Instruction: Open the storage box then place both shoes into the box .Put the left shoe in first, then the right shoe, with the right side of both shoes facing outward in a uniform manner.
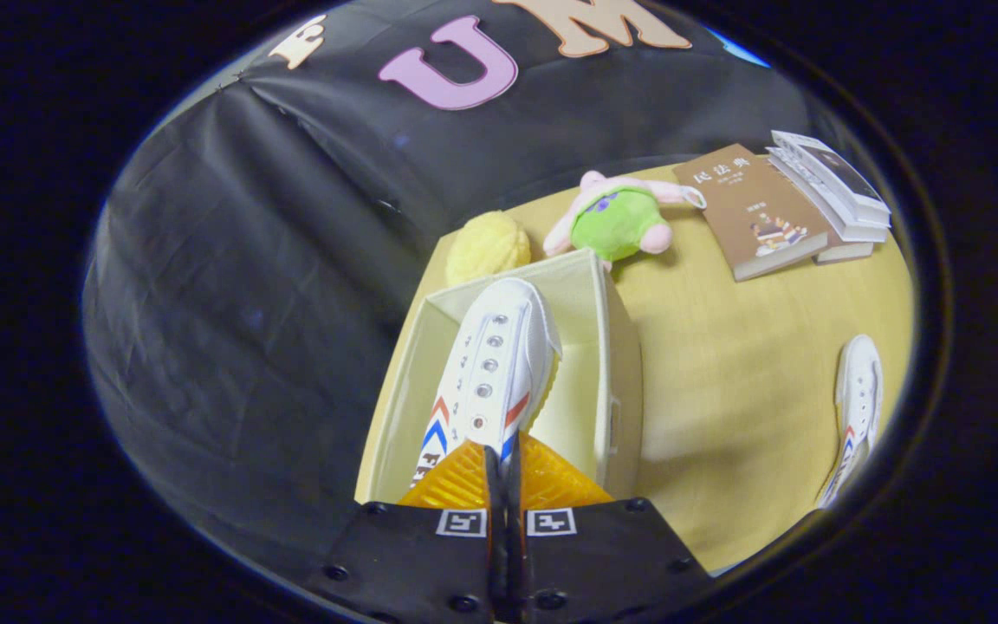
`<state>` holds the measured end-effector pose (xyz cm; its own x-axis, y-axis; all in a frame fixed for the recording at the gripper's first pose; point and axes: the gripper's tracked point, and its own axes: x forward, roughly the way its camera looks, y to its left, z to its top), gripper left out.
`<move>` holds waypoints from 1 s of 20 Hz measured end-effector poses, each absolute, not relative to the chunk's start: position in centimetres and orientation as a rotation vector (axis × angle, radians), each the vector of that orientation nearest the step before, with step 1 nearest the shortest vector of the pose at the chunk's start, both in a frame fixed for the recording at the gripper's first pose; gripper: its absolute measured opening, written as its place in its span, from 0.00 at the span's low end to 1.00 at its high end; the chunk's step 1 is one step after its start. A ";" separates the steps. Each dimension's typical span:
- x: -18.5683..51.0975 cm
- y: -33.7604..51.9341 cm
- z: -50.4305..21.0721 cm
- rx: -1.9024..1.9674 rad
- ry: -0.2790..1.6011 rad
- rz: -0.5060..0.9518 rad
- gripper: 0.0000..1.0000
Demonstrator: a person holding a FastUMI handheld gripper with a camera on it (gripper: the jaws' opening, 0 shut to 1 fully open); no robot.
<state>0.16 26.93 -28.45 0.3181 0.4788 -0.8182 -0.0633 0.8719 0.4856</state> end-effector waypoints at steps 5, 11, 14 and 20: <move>0.0 29.8 -32.7 0.348 1.257 0.329 0.03; -1.6 32.0 -35.2 0.261 1.315 0.315 0.03; -2.1 32.7 -36.0 0.226 1.324 0.337 0.05; -1.9 33.8 -34.2 0.244 1.259 0.418 0.38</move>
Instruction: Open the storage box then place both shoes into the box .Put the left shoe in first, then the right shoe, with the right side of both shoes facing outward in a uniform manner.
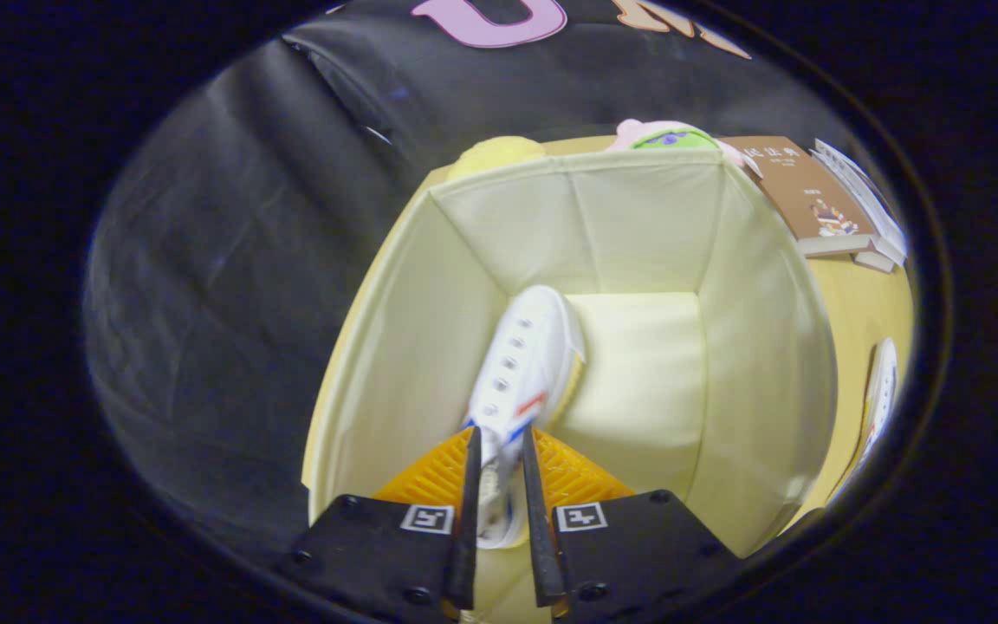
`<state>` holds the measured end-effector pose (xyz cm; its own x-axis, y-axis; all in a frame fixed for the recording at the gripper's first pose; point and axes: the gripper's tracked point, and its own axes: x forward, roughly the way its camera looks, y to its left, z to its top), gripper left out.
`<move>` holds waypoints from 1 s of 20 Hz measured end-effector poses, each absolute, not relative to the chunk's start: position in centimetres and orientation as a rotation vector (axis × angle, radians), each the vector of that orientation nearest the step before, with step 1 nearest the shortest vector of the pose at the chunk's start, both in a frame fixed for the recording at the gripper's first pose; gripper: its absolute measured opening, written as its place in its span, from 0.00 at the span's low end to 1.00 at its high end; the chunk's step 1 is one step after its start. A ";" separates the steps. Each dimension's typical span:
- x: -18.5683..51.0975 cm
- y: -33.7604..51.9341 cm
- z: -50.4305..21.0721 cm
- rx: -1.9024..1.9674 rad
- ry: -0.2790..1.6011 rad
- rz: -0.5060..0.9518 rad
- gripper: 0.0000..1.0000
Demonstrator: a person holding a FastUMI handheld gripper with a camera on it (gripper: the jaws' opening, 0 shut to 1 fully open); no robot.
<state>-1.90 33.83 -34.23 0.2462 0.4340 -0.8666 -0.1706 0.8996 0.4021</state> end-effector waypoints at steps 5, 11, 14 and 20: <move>-1.6 32.4 -30.6 0.232 1.150 0.495 1.00; -0.1 26.7 -24.9 0.222 0.967 0.529 1.00; 0.3 22.9 -23.6 0.190 0.897 0.525 1.00; 0.7 14.2 -23.4 0.121 0.867 0.458 1.00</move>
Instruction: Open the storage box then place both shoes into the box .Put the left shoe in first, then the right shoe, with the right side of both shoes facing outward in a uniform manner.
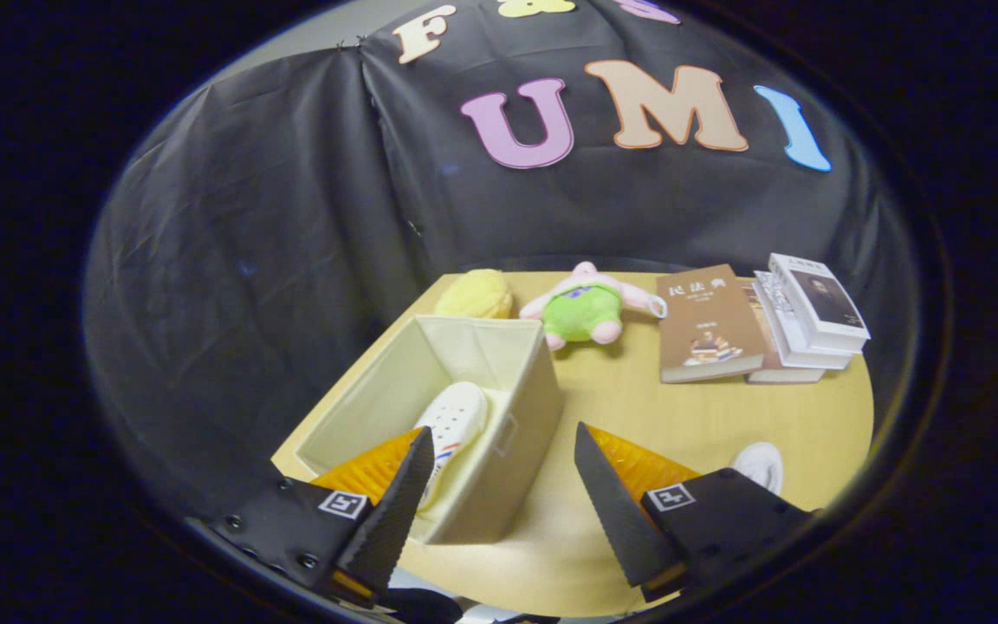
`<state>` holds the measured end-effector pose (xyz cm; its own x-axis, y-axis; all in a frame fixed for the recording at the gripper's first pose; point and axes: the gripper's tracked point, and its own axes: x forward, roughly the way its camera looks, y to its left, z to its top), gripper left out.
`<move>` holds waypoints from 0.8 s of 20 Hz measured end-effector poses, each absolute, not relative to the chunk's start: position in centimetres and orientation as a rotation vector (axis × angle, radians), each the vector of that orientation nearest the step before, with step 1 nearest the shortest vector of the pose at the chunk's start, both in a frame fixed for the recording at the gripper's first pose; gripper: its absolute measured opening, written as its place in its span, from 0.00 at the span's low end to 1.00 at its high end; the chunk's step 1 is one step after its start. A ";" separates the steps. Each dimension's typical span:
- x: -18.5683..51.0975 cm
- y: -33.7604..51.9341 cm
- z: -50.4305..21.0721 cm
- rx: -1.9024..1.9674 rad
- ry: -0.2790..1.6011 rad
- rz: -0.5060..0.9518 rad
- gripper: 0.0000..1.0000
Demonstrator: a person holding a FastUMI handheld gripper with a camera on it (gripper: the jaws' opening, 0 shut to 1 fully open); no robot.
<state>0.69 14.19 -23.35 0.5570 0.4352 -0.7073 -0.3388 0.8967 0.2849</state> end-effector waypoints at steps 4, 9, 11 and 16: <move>0.8 8.1 -24.0 0.080 0.859 0.397 1.00; 1.2 1.1 -25.1 0.030 0.858 0.312 1.00; 1.1 -1.1 -25.9 0.002 0.866 0.287 1.00; 0.9 -6.3 -28.5 -0.011 0.929 0.230 1.00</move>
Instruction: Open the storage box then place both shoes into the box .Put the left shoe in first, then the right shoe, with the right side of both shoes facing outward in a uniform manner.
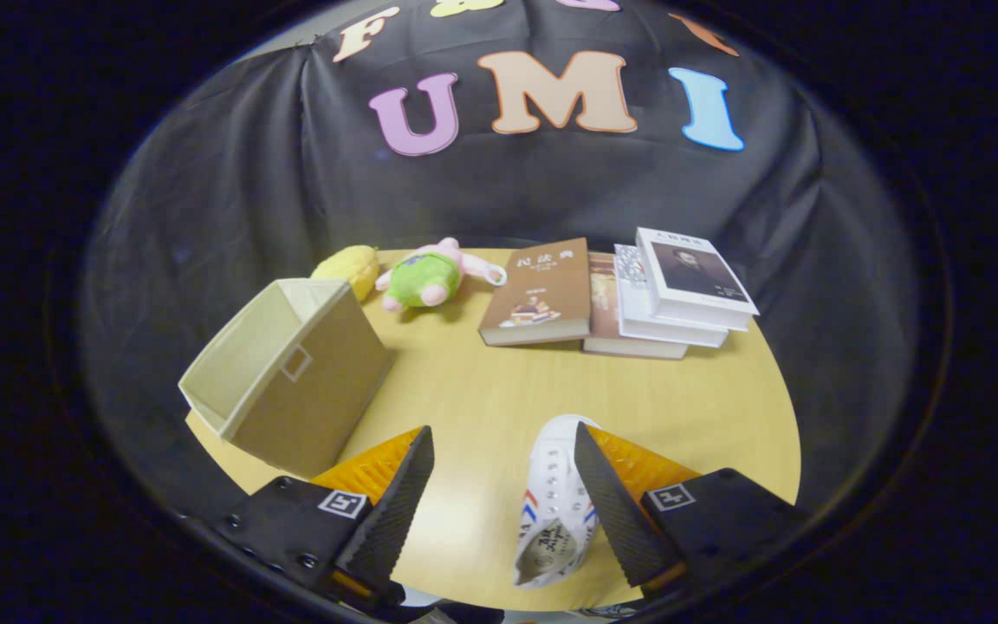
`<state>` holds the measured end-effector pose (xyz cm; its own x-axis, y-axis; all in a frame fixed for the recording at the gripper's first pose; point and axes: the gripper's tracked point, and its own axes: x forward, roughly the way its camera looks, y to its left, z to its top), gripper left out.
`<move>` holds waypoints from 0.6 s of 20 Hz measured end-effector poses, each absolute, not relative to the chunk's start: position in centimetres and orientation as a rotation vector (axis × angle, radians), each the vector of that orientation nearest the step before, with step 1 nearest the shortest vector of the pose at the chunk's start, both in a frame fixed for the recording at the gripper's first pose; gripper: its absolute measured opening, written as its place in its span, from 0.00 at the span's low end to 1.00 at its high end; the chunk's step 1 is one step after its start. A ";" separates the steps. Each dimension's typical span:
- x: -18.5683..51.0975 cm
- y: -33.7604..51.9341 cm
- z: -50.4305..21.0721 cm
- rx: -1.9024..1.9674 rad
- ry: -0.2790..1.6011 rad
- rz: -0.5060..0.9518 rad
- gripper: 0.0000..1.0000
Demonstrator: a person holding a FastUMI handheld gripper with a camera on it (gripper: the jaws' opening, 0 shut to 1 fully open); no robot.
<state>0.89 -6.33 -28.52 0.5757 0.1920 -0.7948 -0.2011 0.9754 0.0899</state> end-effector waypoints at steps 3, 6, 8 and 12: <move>0.0 -9.1 -30.5 -0.027 0.986 0.211 1.00; -1.0 -11.1 -32.7 -0.067 1.045 0.208 1.00; -1.7 -12.2 -34.4 -0.088 1.080 0.206 1.00; -3.1 -13.4 -37.5 -0.129 1.164 0.228 1.00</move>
